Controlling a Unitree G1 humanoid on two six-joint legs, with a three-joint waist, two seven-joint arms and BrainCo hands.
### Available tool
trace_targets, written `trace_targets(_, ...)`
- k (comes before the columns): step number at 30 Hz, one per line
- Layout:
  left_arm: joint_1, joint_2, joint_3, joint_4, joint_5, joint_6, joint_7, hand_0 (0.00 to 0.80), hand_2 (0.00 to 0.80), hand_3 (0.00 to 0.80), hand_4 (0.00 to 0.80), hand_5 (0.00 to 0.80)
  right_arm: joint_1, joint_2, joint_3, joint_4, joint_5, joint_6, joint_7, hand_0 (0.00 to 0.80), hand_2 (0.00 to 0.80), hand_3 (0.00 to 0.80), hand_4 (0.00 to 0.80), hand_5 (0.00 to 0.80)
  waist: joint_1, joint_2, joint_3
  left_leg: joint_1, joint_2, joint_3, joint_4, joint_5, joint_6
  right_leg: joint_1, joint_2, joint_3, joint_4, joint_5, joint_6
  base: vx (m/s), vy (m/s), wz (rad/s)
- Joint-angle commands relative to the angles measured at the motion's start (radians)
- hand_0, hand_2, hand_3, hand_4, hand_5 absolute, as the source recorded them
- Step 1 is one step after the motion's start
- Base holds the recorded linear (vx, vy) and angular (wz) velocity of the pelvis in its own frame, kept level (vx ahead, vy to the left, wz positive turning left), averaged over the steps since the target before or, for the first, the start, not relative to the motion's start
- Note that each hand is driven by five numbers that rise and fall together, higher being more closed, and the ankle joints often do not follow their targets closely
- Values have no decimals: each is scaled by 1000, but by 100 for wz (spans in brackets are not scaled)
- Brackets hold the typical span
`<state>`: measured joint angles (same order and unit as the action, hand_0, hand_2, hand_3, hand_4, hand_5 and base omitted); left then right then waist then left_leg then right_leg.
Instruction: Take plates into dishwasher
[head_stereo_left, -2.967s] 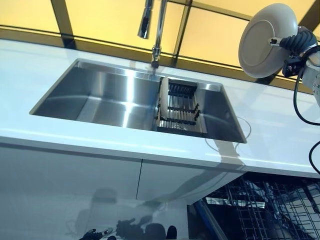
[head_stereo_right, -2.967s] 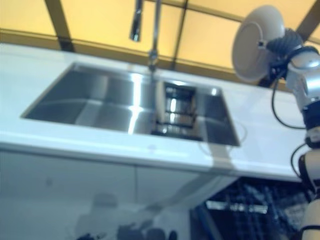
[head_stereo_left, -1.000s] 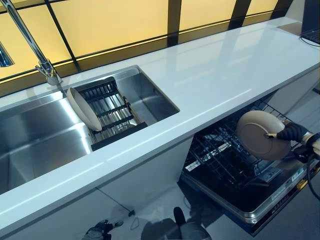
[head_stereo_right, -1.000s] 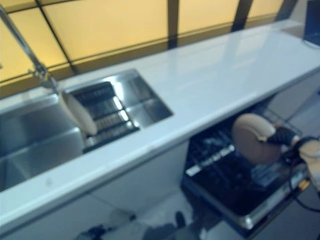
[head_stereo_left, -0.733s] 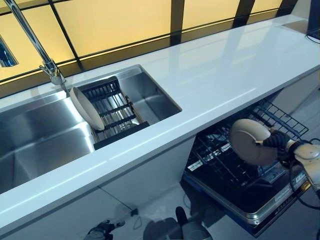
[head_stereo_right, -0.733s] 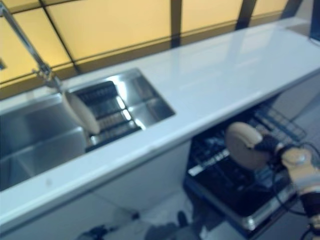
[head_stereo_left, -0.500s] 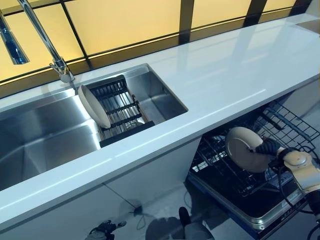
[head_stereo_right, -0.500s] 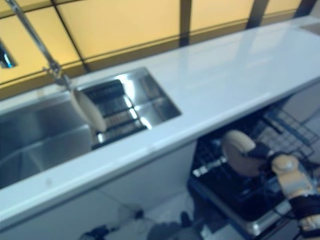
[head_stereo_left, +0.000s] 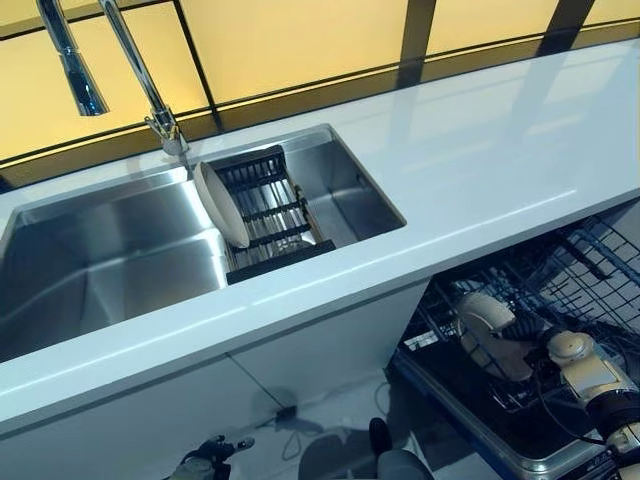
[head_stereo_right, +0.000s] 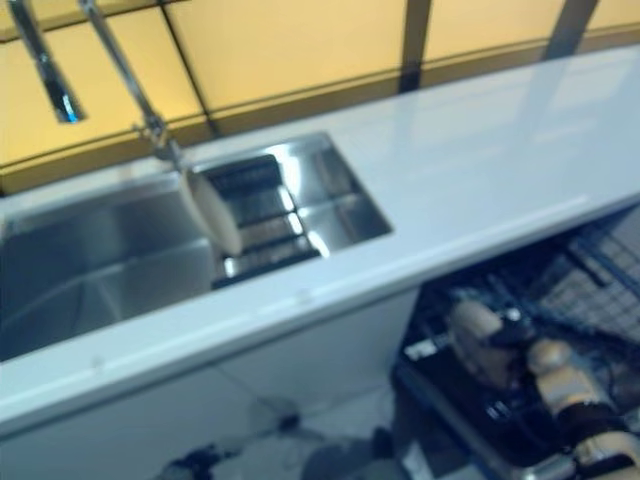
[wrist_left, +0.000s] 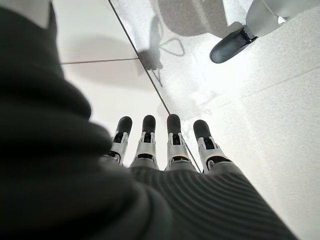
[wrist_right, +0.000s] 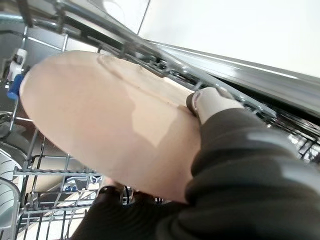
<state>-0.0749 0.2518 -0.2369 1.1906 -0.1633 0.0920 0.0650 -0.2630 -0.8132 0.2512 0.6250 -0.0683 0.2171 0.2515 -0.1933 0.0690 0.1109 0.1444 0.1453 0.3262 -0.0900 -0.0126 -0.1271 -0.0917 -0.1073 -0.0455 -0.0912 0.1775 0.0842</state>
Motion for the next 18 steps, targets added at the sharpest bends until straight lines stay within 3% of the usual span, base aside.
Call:
trace_targets(1,-52,47,-29,14,44,-13,-5,0,0,0,0,0,-96,68,53,97,-17,-60,-11,800,800,800,800,800,29,-77,1,15,23,-41,3,-18,14,33,-70,-2,4,-49,89,0,0,0)
trace_targets(18,-58,54,-35,19,69,-20,-22,0,0,0,0,0,-83,105,55,198,-34,-64,-10,800,800,800,800,800,51,-73,1,4,25,-69,3,-14,15,34,-72,-2,4,-52,90,3,-1,3)
